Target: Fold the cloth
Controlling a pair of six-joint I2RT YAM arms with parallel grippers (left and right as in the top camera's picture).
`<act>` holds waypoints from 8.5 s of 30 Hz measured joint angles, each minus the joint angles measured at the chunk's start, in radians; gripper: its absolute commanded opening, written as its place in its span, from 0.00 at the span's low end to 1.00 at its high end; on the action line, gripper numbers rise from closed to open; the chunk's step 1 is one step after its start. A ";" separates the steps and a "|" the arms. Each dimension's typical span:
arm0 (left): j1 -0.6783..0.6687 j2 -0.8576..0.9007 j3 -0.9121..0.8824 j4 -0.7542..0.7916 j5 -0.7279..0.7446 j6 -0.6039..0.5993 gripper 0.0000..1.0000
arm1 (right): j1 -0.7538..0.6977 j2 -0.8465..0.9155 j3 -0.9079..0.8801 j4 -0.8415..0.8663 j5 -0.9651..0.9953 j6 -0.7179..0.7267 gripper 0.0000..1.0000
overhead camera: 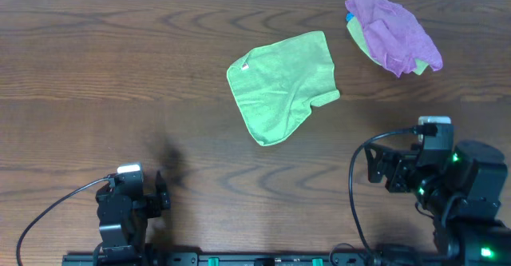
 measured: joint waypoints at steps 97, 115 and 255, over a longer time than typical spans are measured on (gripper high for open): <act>-0.010 0.592 -0.015 0.959 0.919 -0.560 0.95 | 0.202 0.682 -0.027 0.380 0.101 0.038 0.83; -0.328 1.403 0.334 1.223 1.018 -0.632 0.95 | 0.203 0.680 -0.027 0.385 0.112 0.038 0.82; -0.528 1.810 0.607 0.968 0.911 -0.533 0.98 | 0.193 1.233 0.173 0.593 -0.053 0.116 0.01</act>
